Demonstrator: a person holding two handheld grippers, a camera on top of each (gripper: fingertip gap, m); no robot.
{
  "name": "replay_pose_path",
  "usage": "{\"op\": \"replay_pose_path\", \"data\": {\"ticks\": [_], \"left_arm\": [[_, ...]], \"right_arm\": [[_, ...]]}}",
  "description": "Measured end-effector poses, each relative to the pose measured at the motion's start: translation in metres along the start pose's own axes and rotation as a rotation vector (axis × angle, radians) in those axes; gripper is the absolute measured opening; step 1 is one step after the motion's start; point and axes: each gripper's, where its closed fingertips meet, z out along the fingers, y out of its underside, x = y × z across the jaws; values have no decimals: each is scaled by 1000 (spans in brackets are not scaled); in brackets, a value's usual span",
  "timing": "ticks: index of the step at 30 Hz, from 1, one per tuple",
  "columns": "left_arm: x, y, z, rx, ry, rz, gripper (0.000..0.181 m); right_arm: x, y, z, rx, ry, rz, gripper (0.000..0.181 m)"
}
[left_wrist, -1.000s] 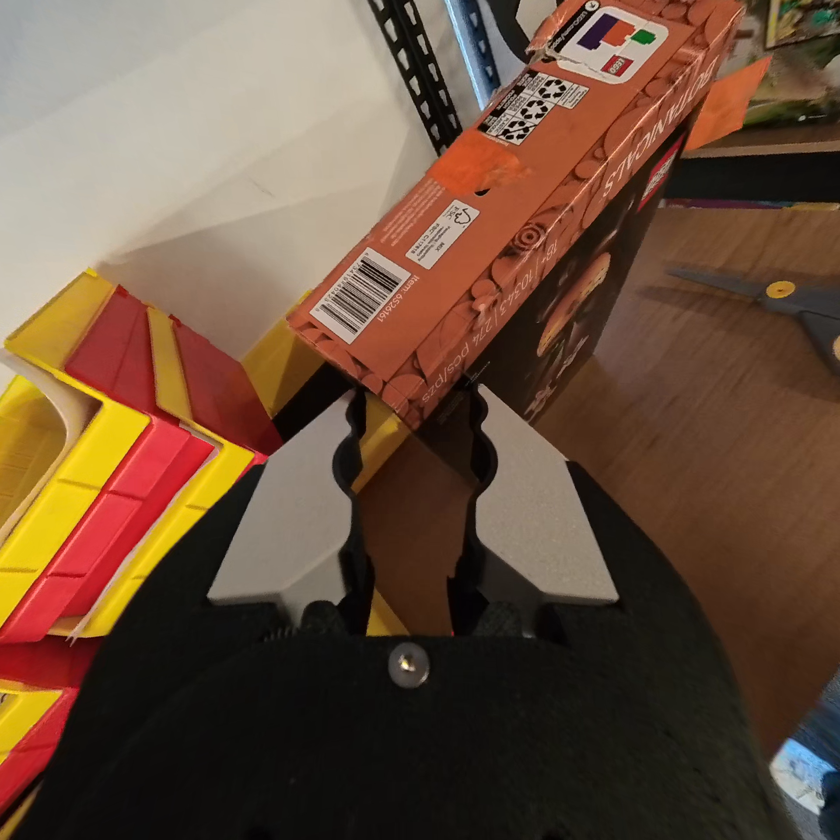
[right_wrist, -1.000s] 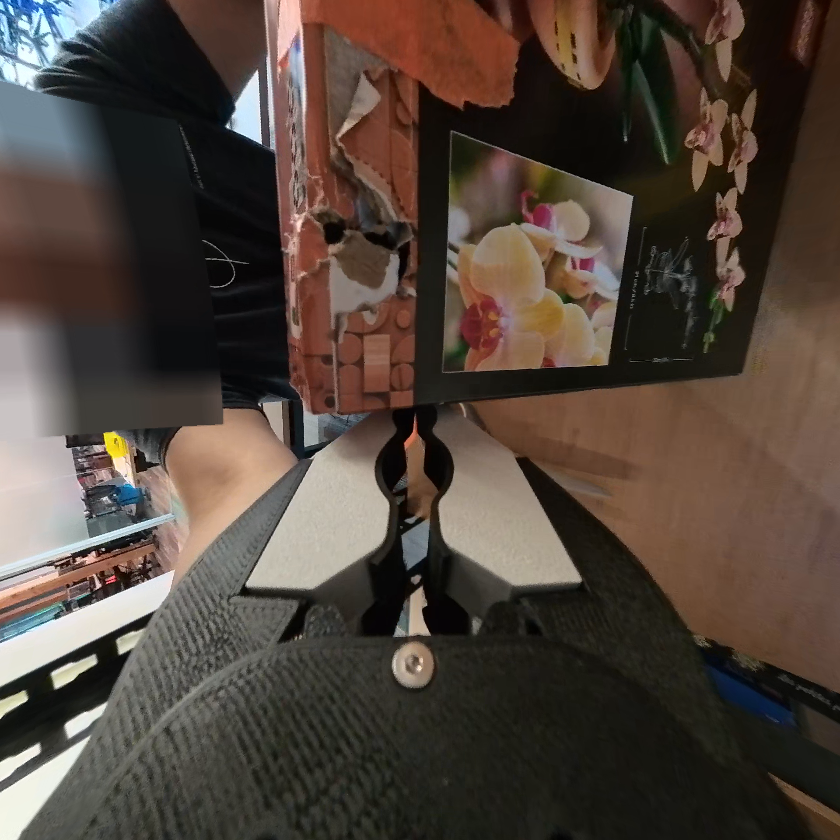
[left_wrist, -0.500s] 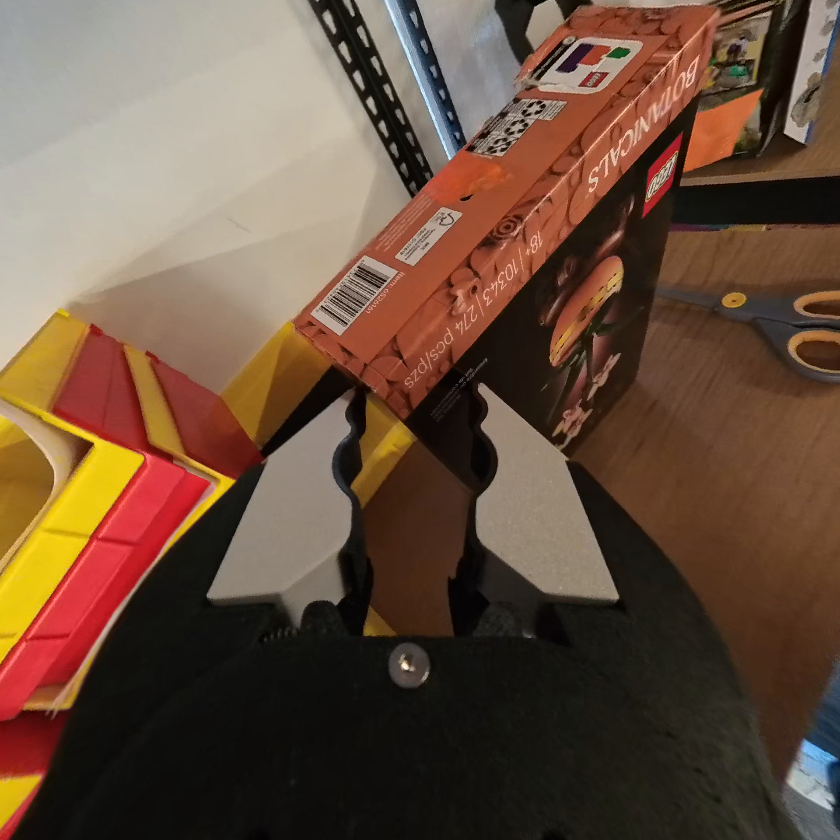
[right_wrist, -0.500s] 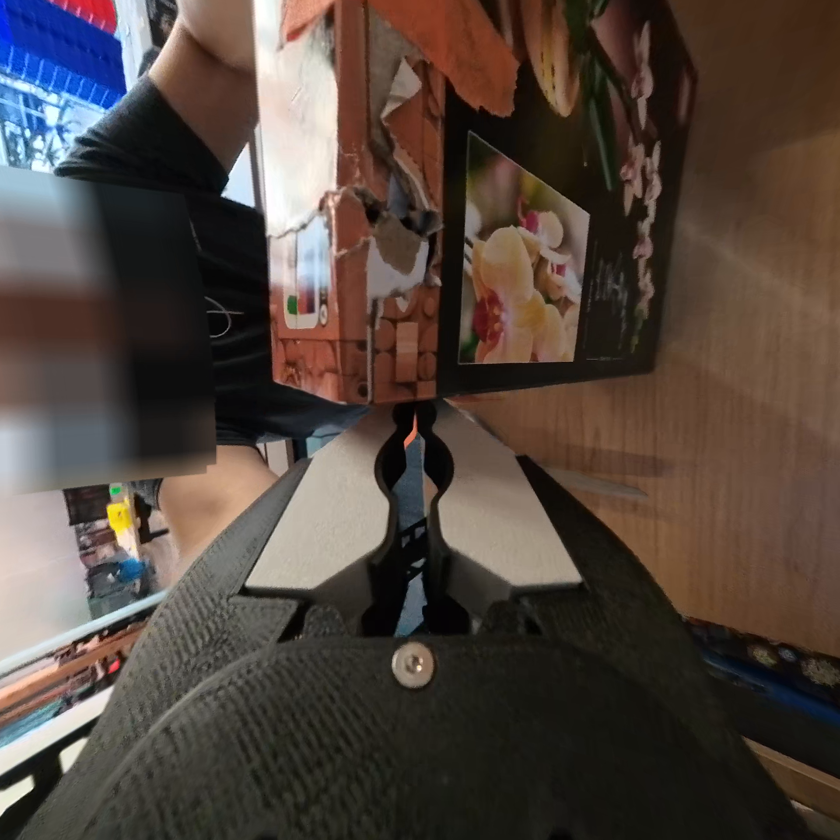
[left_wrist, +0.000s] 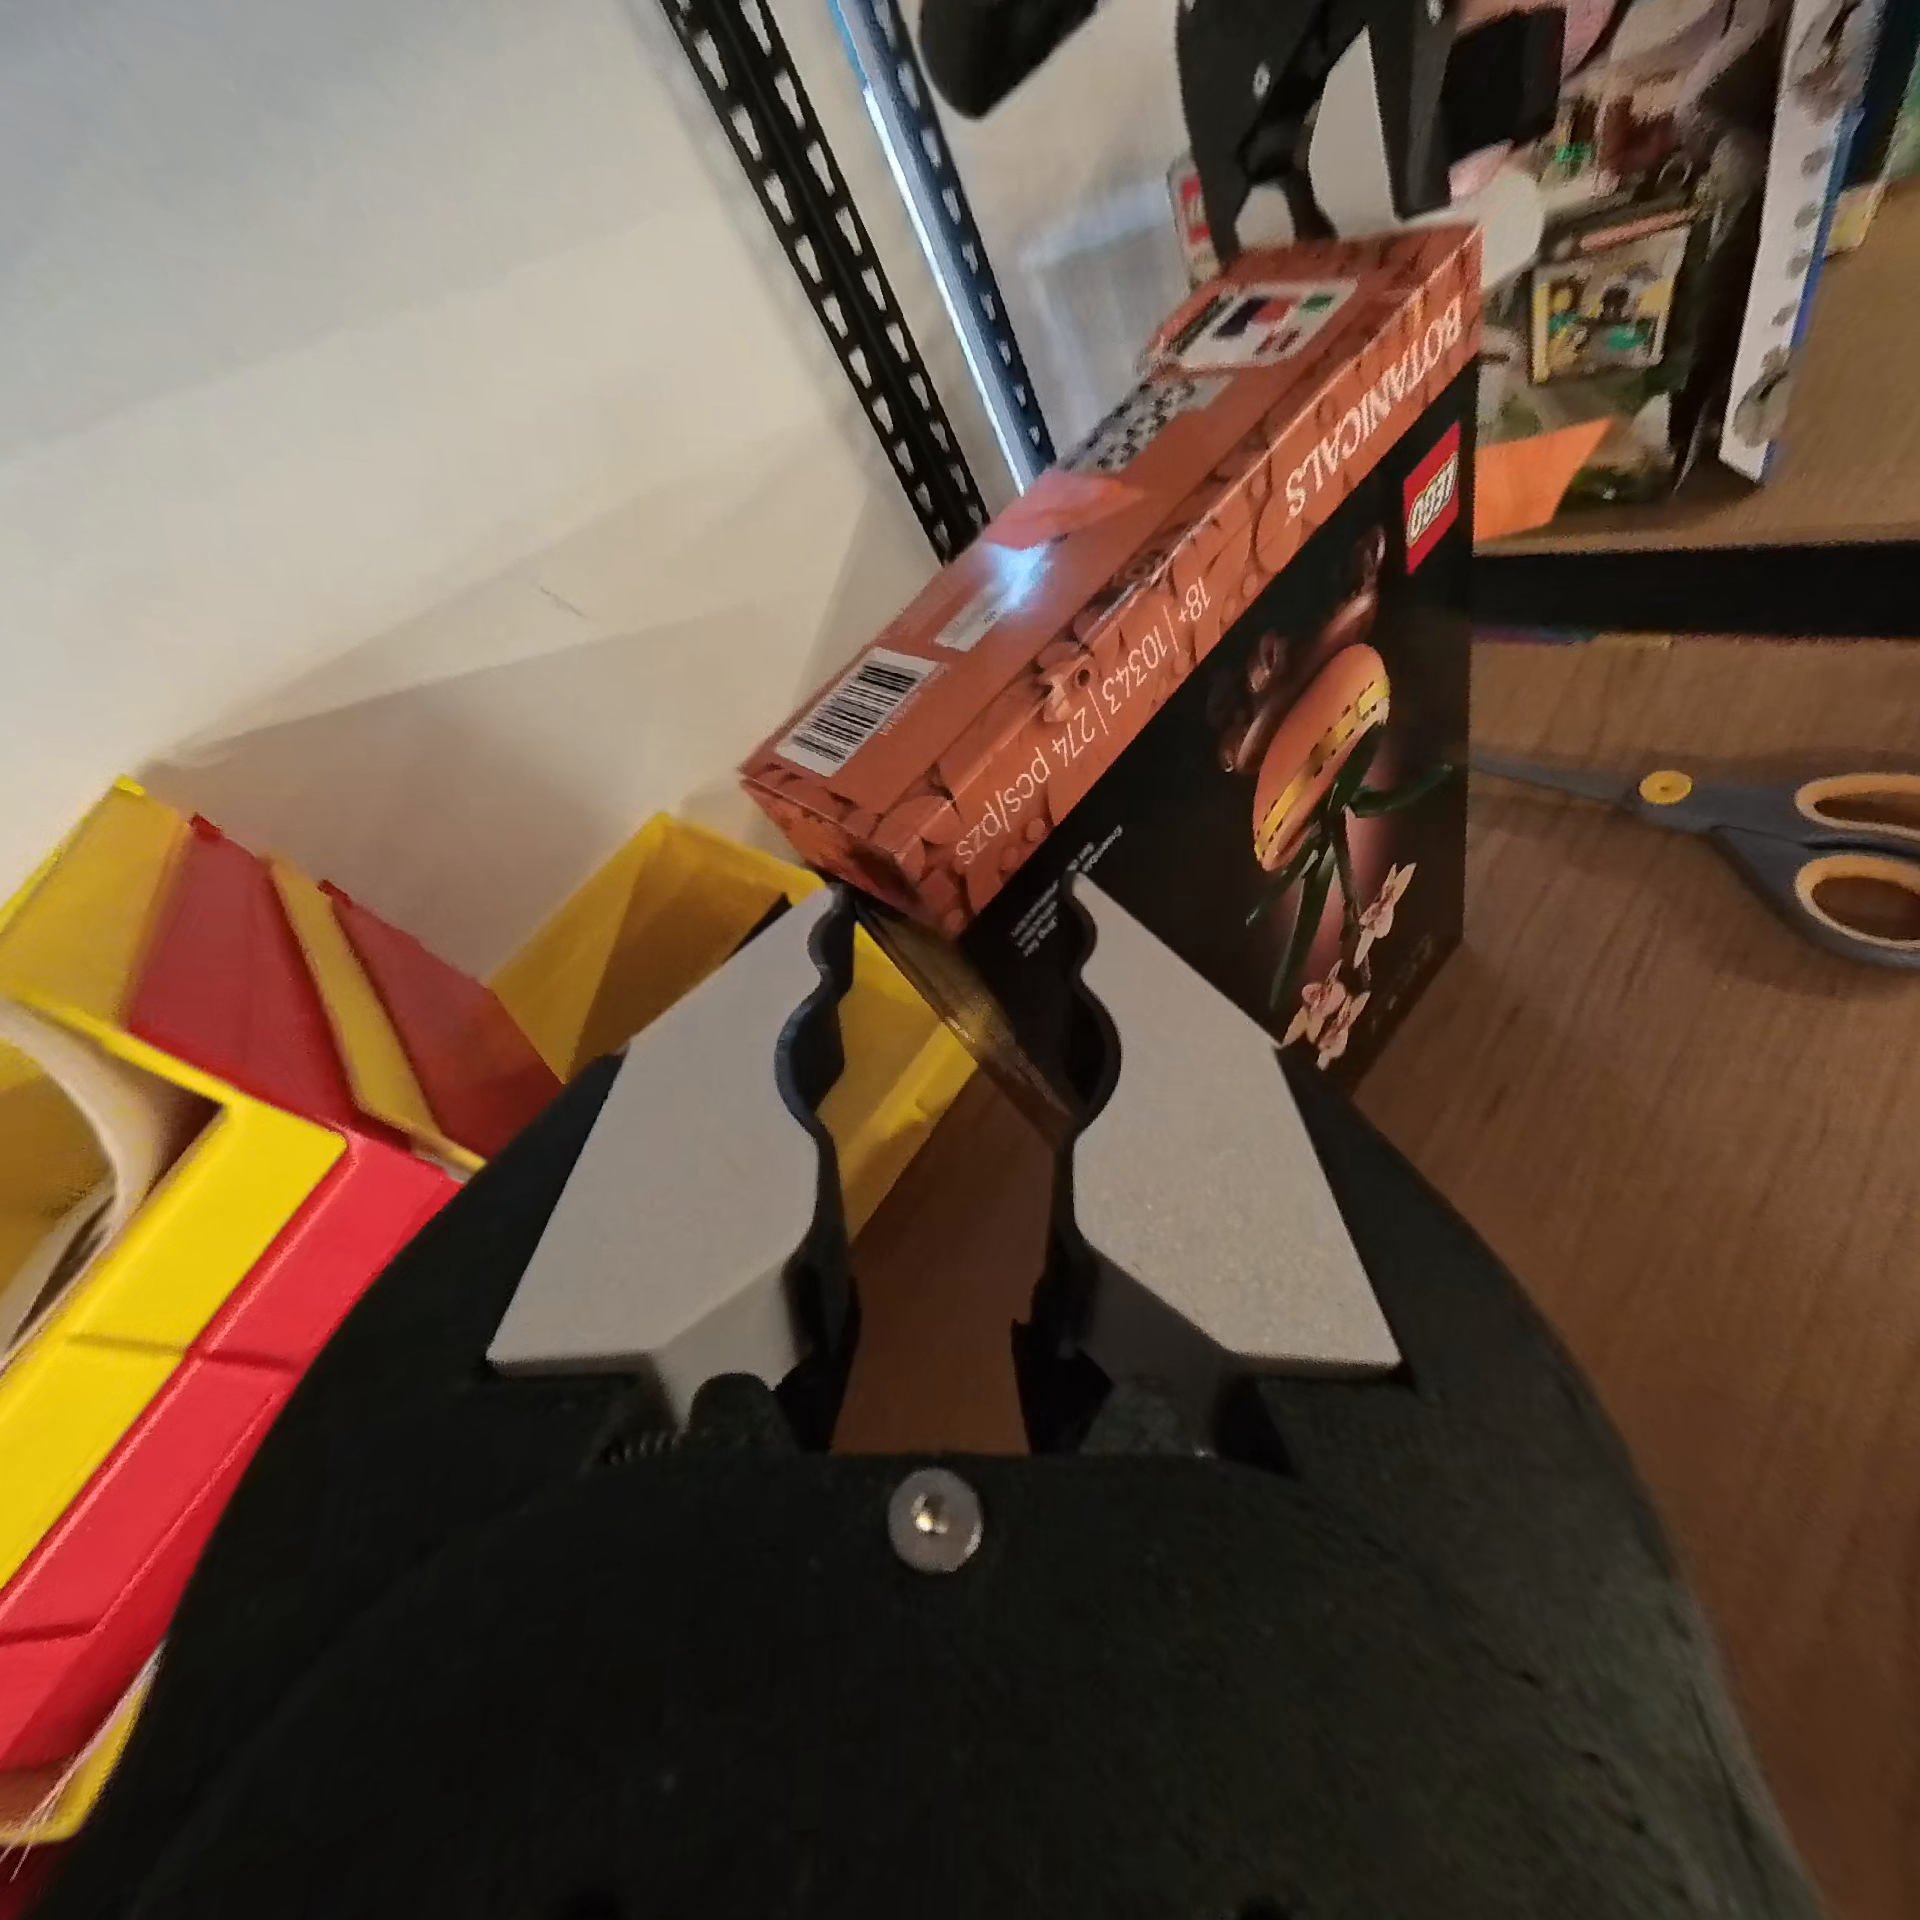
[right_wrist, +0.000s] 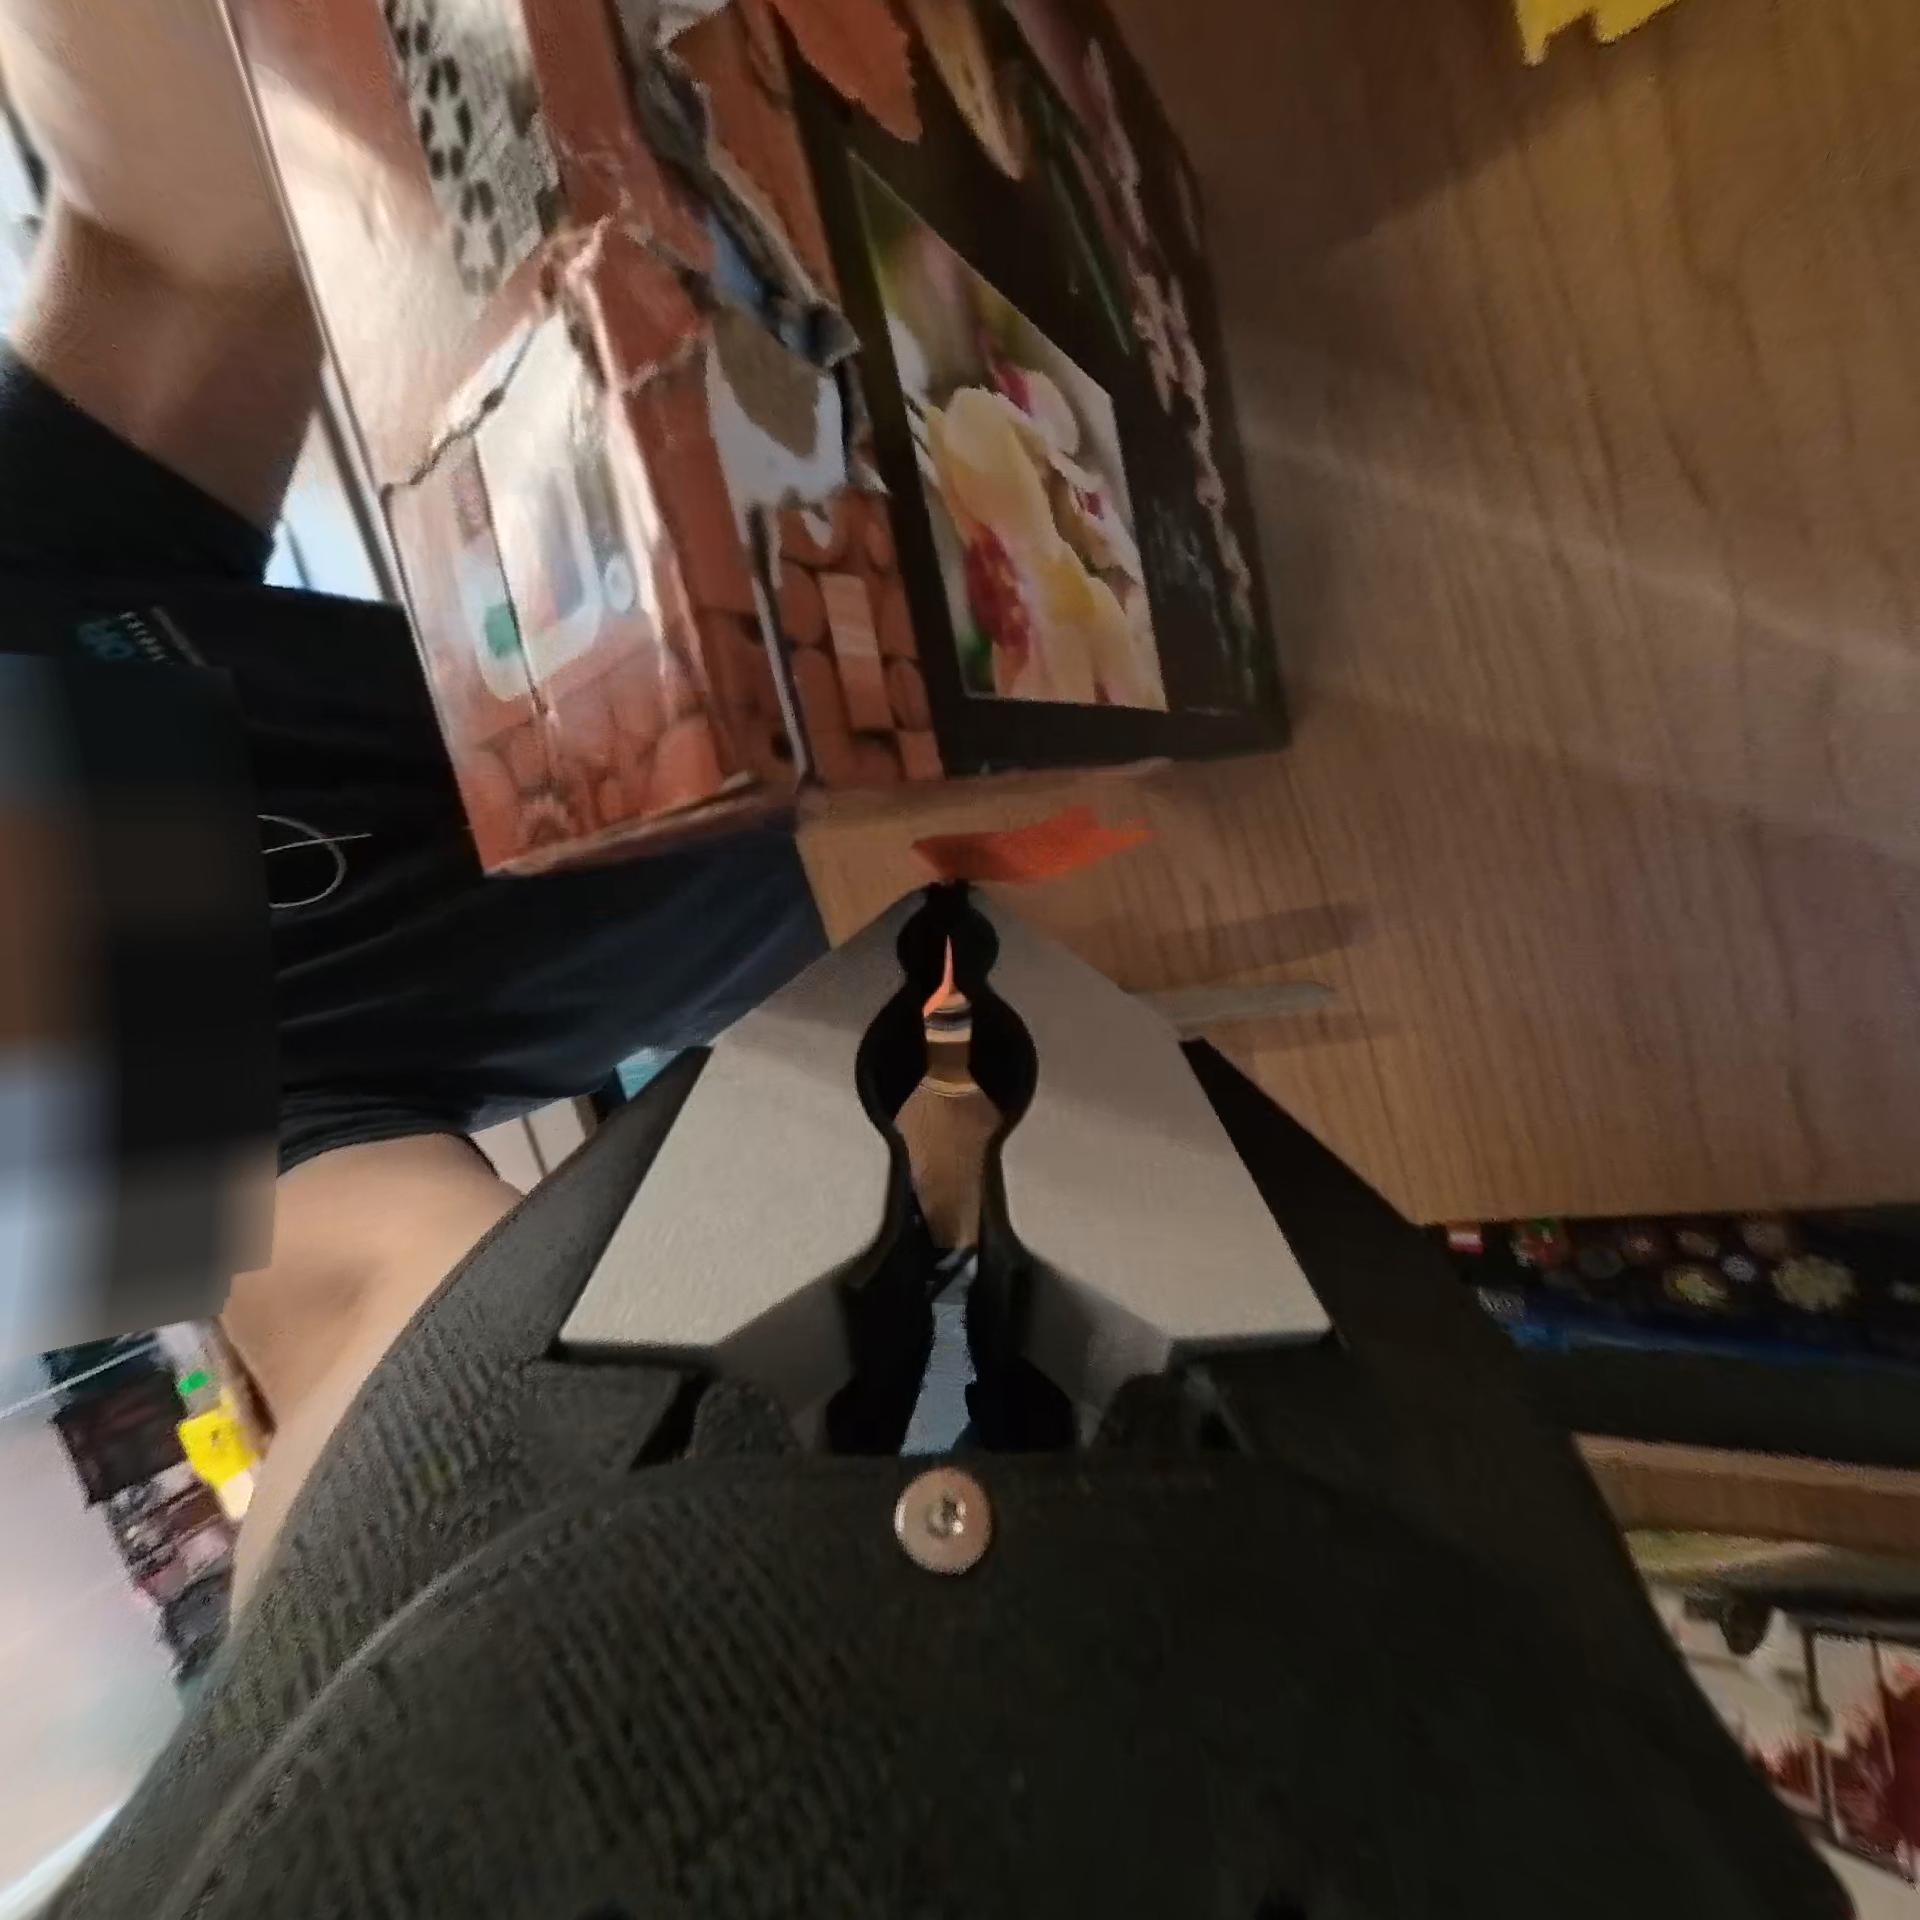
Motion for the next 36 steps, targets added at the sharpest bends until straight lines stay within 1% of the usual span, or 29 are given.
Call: {"op": "replay_pose_path", "data": {"ticks": [4, 6, 8, 12, 16, 18, 21, 22, 24, 26, 28, 30, 32, 36], "left_arm": [[-10, -5, -20, 41, -10, -16, 39], [-10, -5, -25, 43, 19, -47, 43], [-11, -5, -28, 39, 36, -62, 46], [-7, -13, -31, 53, 74, -56, 48], [2, -21, -34, 43, 116, -24, 51], [7, -27, -36, 45, 132, -5, 51], [13, -40, -37, 76, 152, 9, 51], [16, -45, -37, 86, 166, 5, 52], [22, -53, -35, 102, 196, -7, 53], [27, -63, -32, 119, 217, -2, 55], [32, -73, -28, 130, 234, 3, 56], [37, -83, -23, 136, 251, 4, 57], [41, -93, -18, 142, 264, 14, 57], [42, -107, -4, 138, 285, 37, 57]], "right_arm": [[-8, -3, -21, 77, 98, 16, 0], [-11, -6, -36, 110, 183, 43, 0], [-23, -10, -49, 151, 217, 62, 0], [-42, -3, -65, 130, 319, 129, 0], [-64, -9, -80, 165, 415, 134, 0], [-81, -21, -85, 238, 439, 82, 0], [-99, -48, -91, 438, 486, -24, 0], [-103, -55, -91, 505, 485, -43, 0], [-115, -67, -86, 636, 432, -110, 0], [-124, -73, -77, 728, 362, -152, 0], [-123, -75, -73, 803, 337, -172, 0], [-114, -75, -69, 842, 348, -193, 0], [-110, -73, -62, 854, 318, -220, 0], [-98, -71, -60, 908, 346, -298, 0]]}}
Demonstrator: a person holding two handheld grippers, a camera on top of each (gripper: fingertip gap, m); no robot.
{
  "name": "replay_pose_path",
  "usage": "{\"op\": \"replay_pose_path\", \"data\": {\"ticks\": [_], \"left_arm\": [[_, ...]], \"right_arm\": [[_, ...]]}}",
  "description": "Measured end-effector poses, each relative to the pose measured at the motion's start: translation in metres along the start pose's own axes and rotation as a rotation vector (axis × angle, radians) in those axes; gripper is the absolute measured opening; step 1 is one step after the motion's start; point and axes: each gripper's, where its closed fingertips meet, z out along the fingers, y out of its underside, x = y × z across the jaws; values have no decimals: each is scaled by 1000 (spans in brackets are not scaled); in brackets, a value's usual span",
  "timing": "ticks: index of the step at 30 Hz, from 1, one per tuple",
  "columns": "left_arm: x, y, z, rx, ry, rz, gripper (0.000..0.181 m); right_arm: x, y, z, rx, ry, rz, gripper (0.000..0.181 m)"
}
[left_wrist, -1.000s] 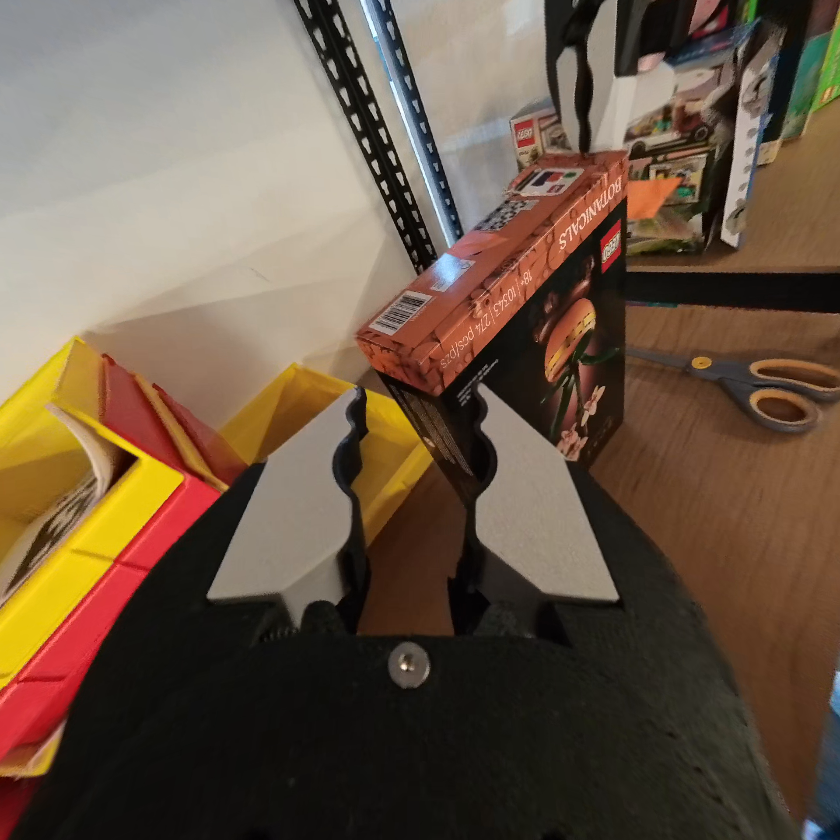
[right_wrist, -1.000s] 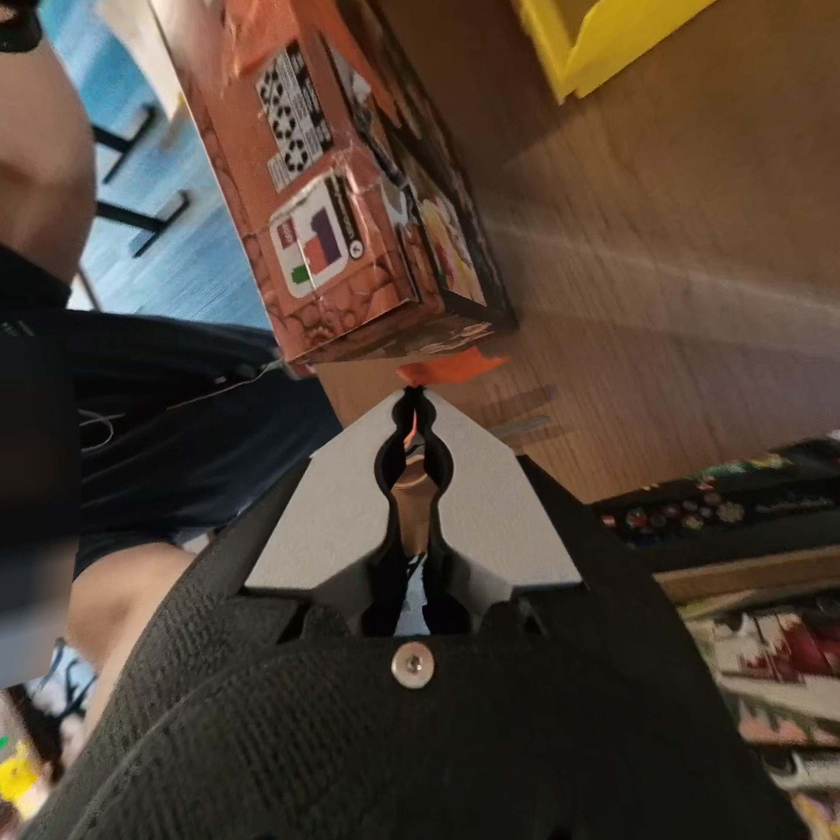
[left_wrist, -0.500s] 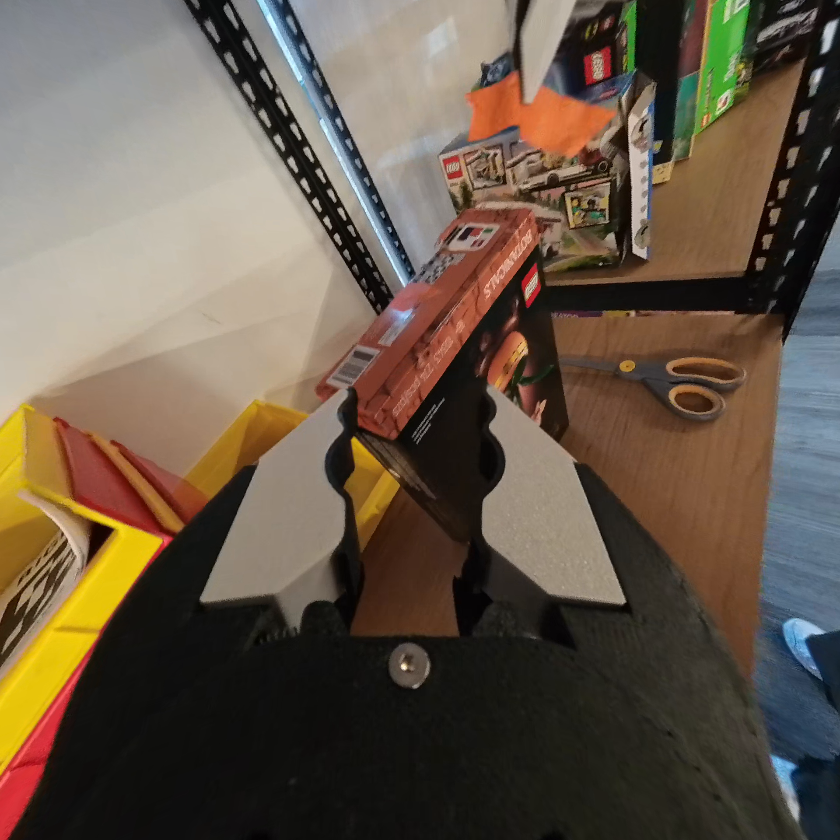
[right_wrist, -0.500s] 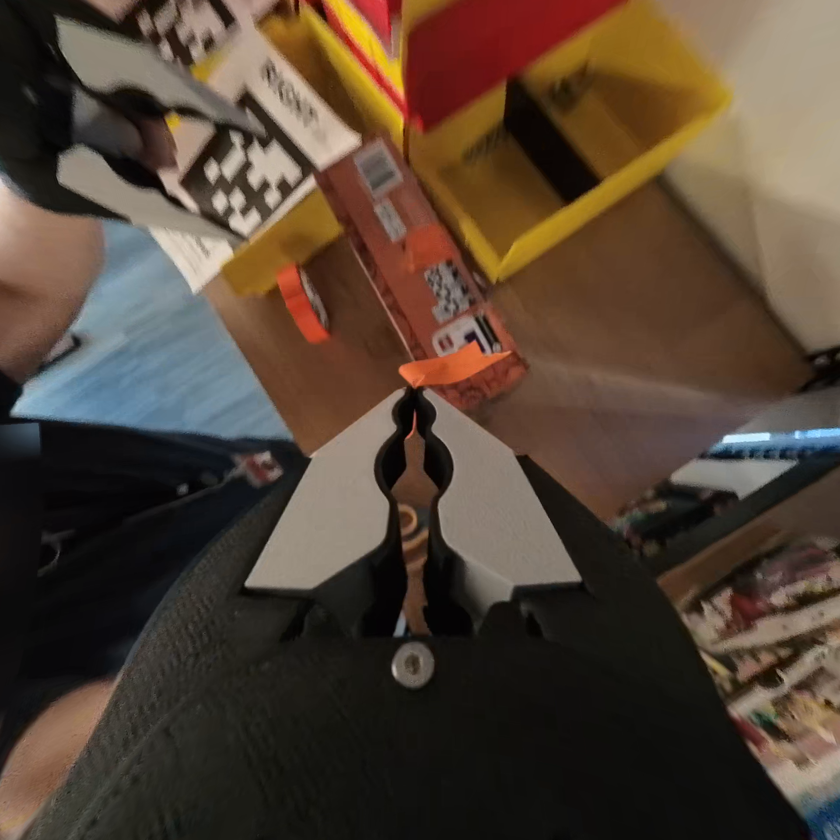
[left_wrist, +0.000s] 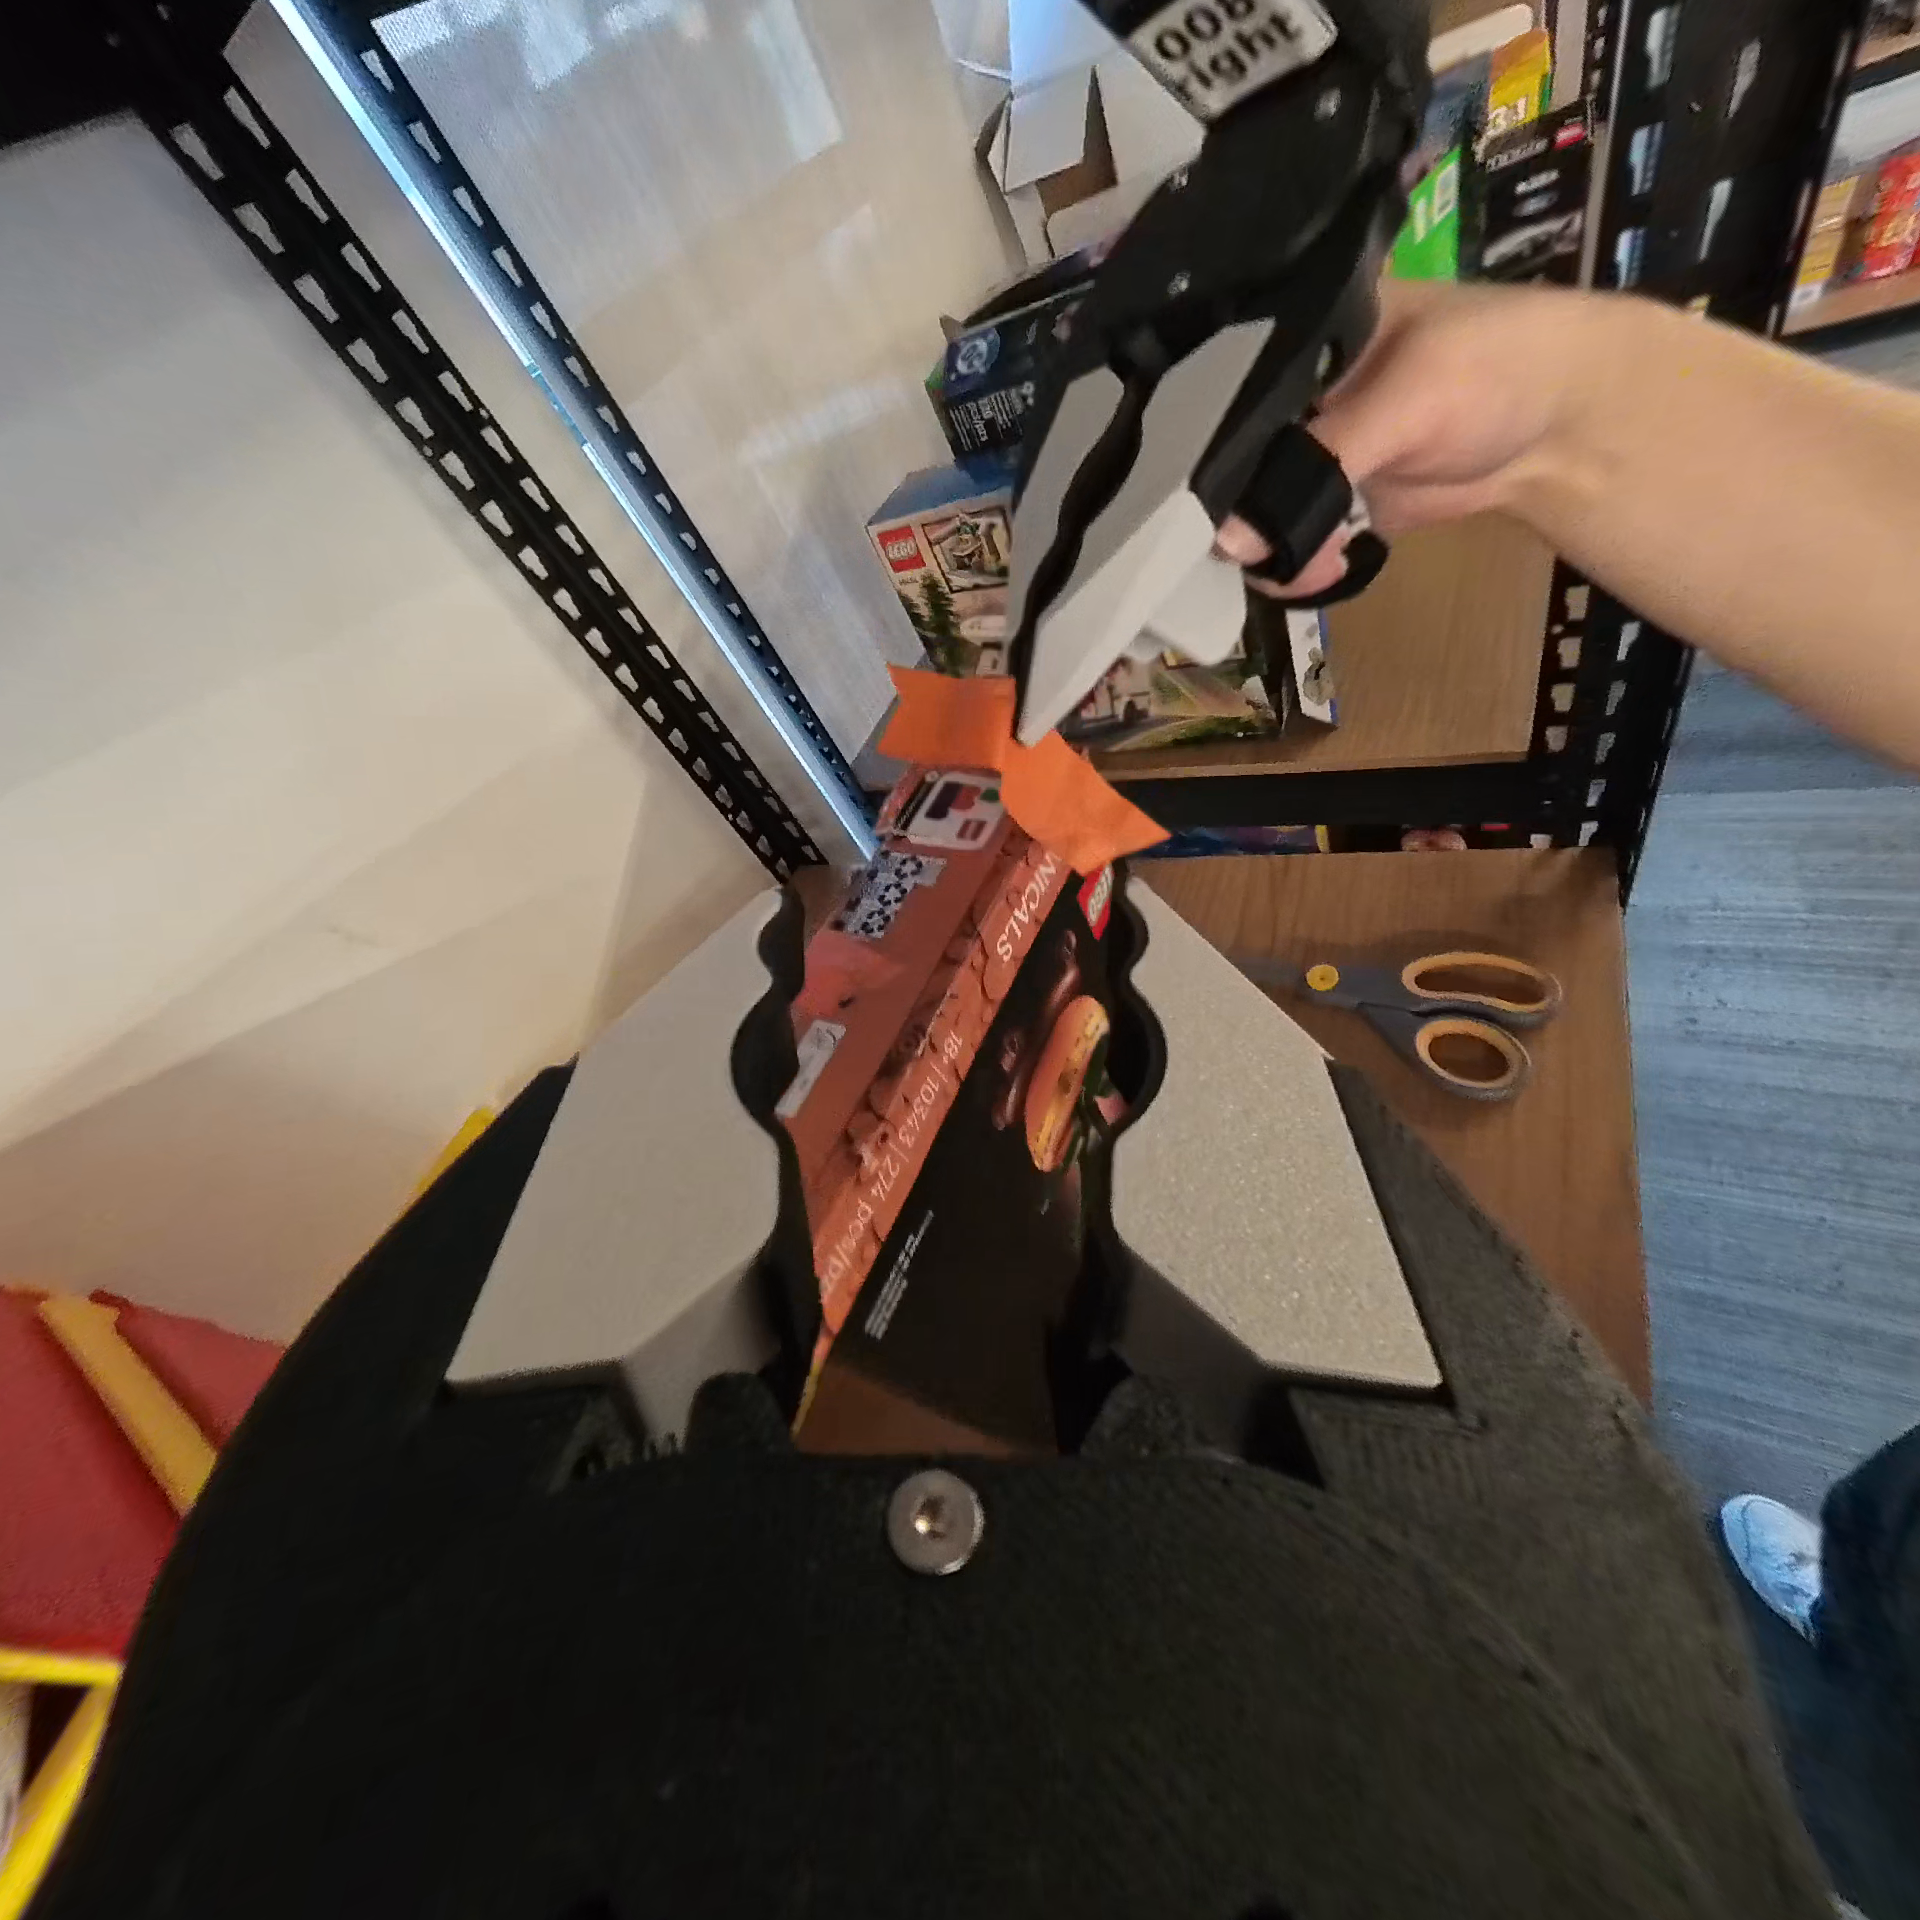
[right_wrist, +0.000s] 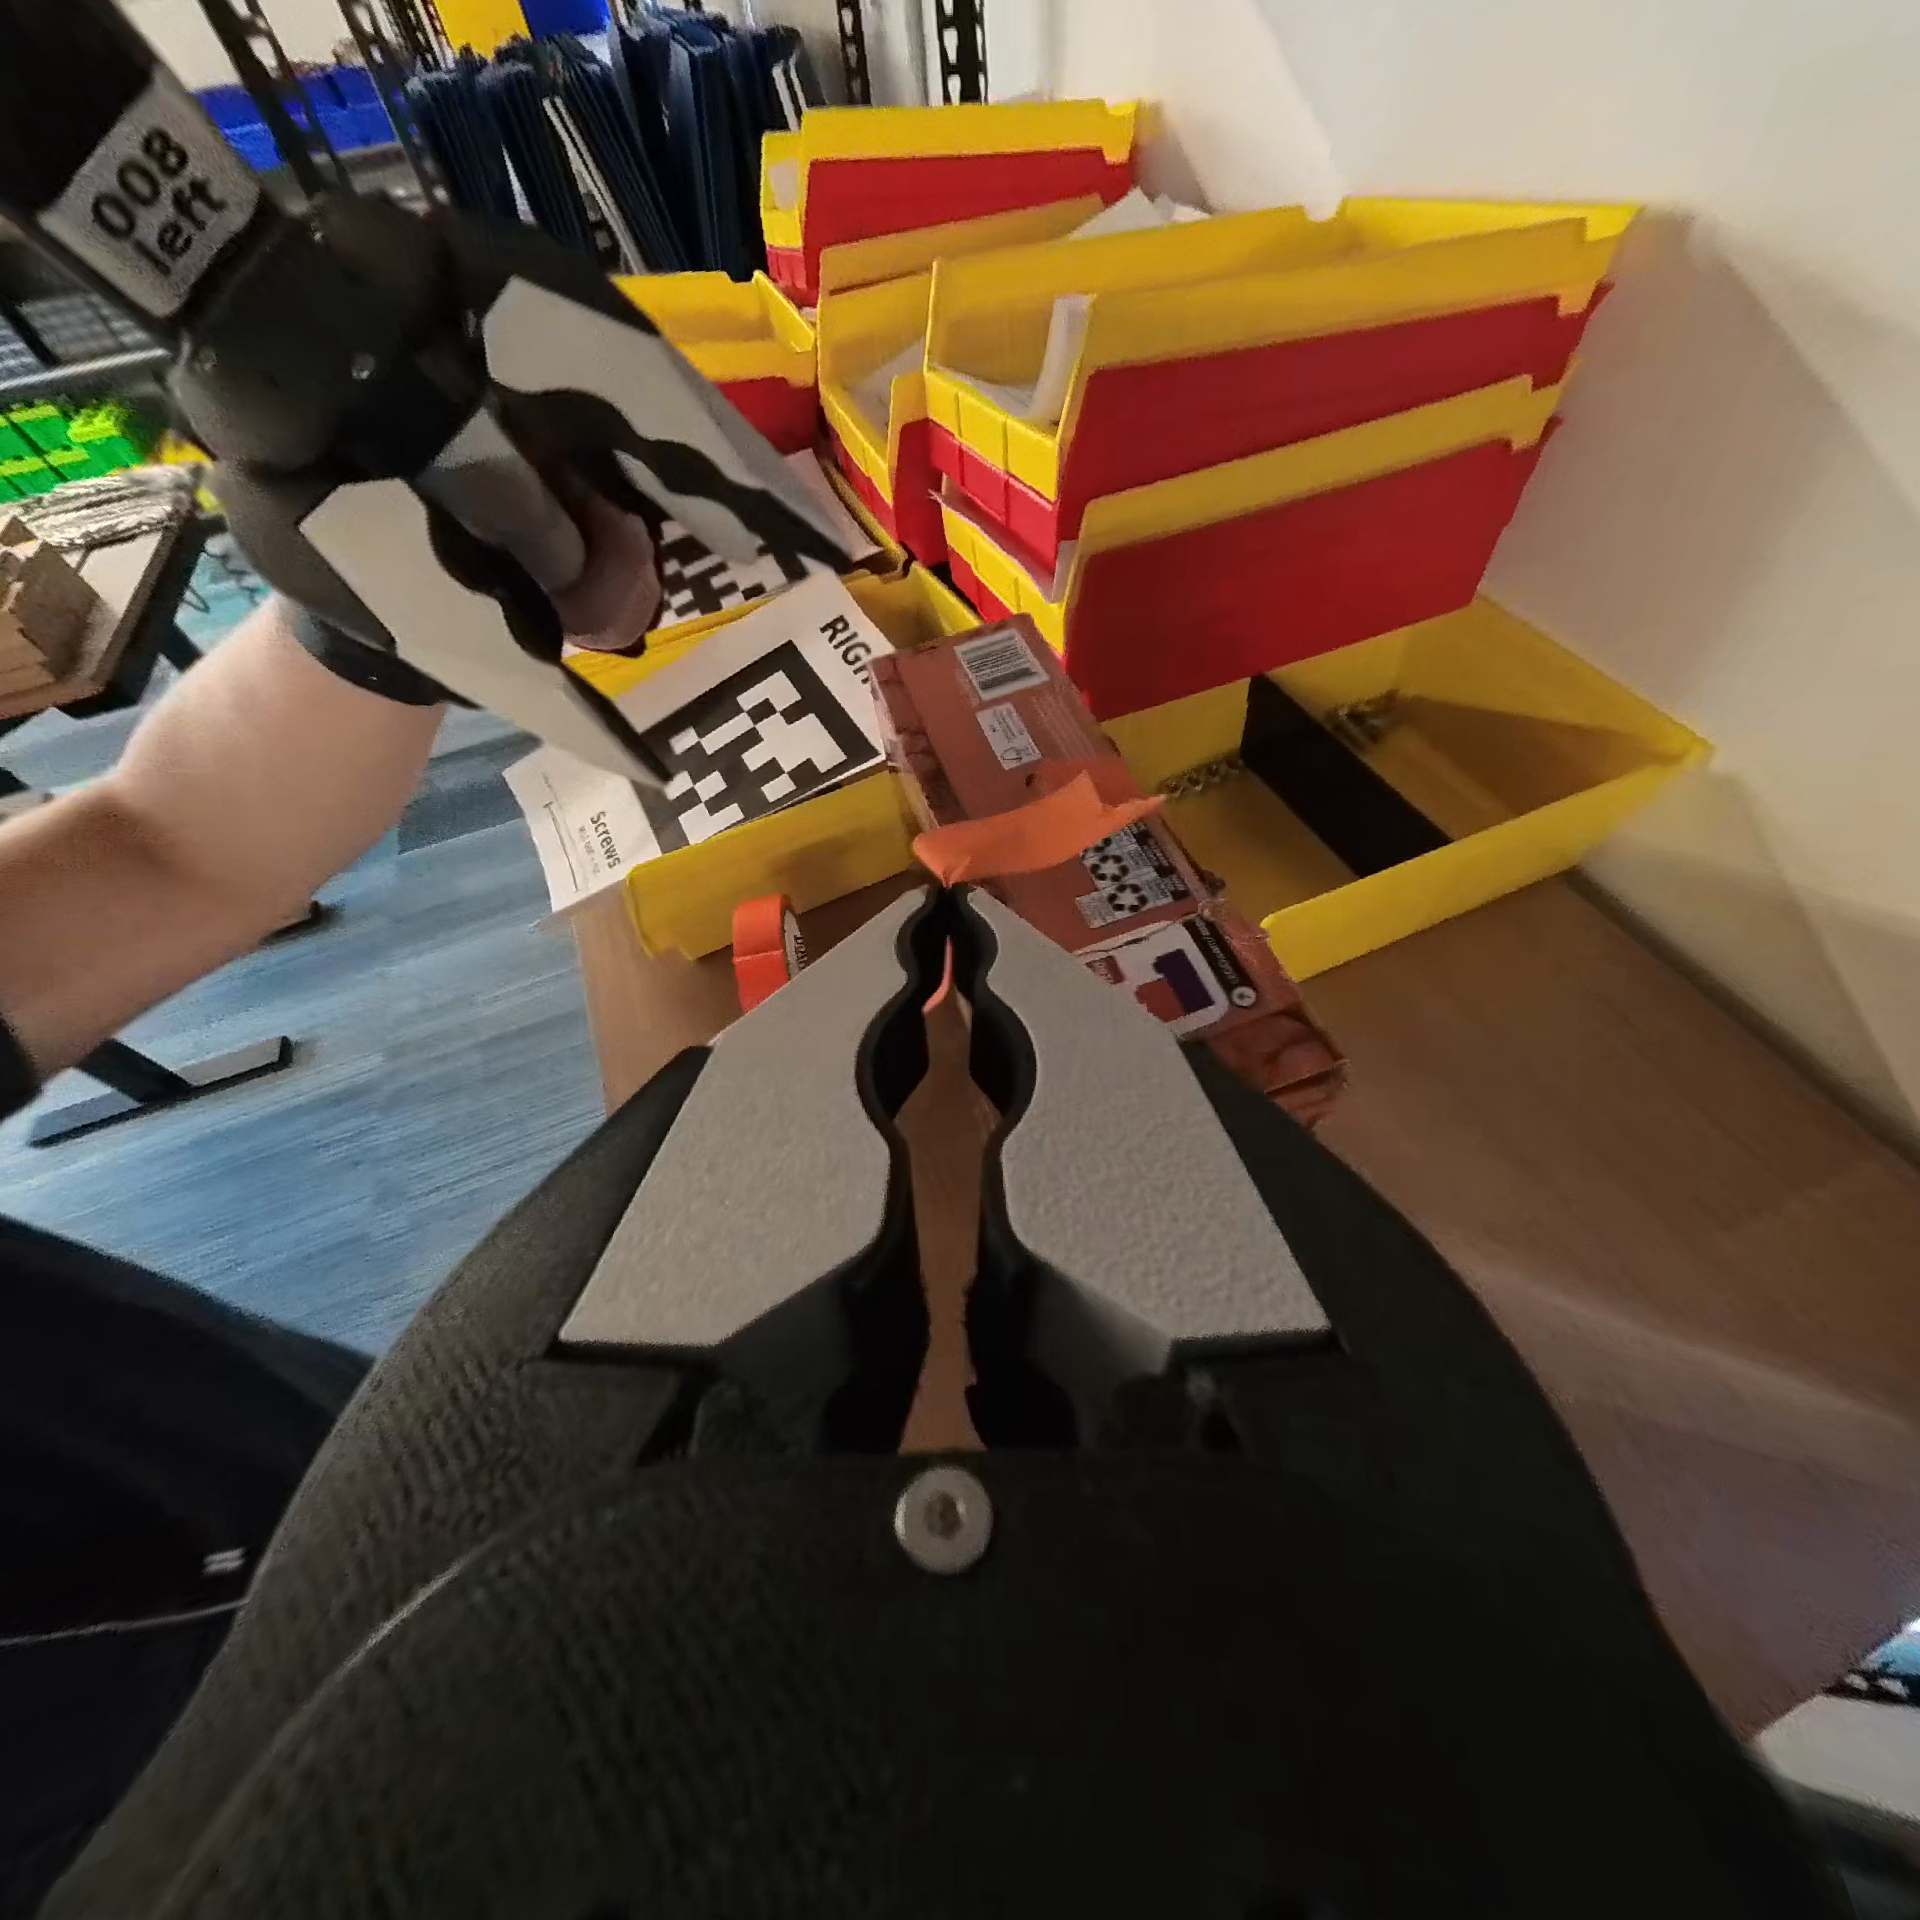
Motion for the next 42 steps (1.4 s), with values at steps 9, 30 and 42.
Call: {"op": "replay_pose_path", "data": {"ticks": [9, 30, 42], "left_arm": [[-5, 6, 37, -90, 185, 37, 65], [-5, 29, 70, -153, 267, 187, 84], [-3, 34, 80, -208, 164, 269, 78]], "right_arm": [[-3, -1, -1, 120, -38, -94, 0], [-4, 13, 9, 224, -55, -360, 0], [-3, 13, 8, 281, -51, -467, 0]]}}
